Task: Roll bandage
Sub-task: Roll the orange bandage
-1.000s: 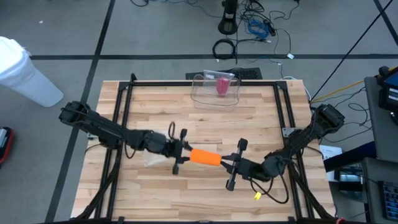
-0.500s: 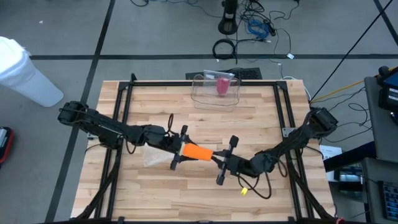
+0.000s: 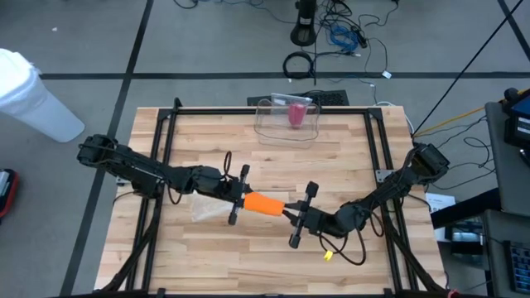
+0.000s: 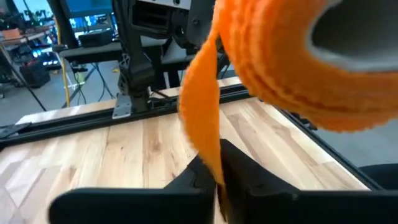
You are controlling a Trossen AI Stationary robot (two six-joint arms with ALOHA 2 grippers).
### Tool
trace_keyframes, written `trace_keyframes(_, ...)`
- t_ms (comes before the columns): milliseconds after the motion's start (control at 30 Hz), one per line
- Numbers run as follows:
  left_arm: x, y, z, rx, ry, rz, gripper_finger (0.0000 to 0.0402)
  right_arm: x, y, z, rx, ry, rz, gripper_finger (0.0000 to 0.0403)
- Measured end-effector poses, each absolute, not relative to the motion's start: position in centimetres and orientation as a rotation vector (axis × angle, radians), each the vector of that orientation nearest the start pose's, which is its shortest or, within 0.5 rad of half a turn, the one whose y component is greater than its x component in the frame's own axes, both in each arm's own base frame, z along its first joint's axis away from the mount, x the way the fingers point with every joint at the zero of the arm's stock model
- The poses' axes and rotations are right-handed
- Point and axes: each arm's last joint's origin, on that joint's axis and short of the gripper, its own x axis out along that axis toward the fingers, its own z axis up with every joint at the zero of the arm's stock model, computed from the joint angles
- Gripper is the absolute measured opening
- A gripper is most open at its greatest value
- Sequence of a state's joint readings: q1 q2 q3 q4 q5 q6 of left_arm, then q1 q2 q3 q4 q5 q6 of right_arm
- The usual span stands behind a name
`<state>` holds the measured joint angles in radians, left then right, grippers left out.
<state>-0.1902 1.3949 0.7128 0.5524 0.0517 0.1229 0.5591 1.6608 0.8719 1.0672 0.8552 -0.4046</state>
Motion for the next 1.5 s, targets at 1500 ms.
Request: trace_keyframes(1500,28.9,-7.7,24.6,-0.005,0.144,-0.277,0.0009,29.9,16.8,23.4,-0.271,0.058,-0.415,0.0004)
